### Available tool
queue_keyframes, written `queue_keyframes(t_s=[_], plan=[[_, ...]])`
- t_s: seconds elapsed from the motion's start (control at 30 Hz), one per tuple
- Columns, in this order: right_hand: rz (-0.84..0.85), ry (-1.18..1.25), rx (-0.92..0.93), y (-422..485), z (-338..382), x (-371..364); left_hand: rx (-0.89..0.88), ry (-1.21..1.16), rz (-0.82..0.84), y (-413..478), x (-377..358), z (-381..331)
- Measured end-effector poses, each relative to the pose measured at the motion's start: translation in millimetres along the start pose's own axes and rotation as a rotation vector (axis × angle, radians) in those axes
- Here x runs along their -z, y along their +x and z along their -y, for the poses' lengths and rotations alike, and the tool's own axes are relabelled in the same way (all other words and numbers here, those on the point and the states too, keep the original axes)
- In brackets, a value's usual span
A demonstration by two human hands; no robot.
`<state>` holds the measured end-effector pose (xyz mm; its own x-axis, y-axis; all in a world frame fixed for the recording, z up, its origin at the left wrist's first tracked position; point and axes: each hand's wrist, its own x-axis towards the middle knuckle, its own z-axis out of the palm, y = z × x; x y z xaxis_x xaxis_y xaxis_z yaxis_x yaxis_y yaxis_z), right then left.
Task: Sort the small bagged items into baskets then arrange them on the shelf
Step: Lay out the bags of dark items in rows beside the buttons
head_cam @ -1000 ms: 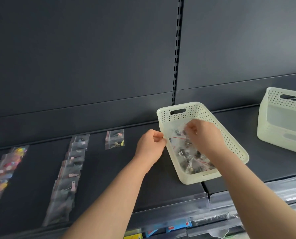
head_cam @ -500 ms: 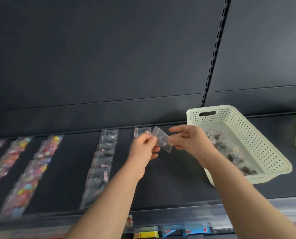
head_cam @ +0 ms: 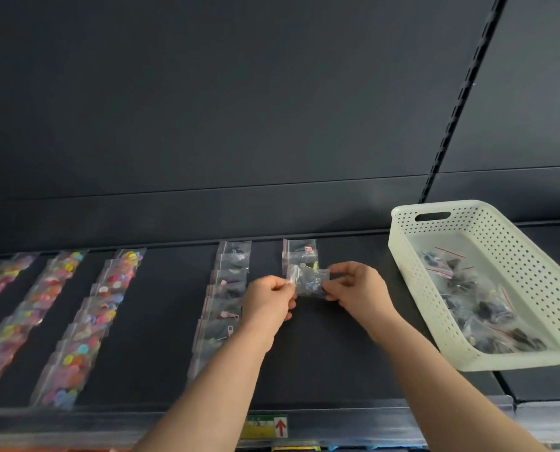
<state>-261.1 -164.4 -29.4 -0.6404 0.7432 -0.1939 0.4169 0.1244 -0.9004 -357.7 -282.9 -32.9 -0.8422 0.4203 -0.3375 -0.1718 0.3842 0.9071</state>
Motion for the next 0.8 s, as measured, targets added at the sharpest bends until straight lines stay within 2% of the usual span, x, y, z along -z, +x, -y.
queue_keyframes(t_s=[0.17, 0.4, 0.57, 0.67, 0.8], plan=[[-0.113, -0.159, 0.086, 16, 3, -20, -0.03, 0.223, -0.068, 19, 7, 3], [-0.199, -0.25, 0.045, 25, -1, -30, -0.031, 0.456, -0.069, 31, 6, -4], [-0.216, -0.255, 0.045, 26, -2, -30, -0.009, 0.441, -0.056, 34, 6, -4], [-0.184, -0.262, 0.083, 24, 3, -25, -0.058, 0.391, -0.059, 34, 4, -3], [-0.262, -0.518, 0.274, 14, 14, -5, -0.135, 0.351, 0.002, 27, -11, -11]])
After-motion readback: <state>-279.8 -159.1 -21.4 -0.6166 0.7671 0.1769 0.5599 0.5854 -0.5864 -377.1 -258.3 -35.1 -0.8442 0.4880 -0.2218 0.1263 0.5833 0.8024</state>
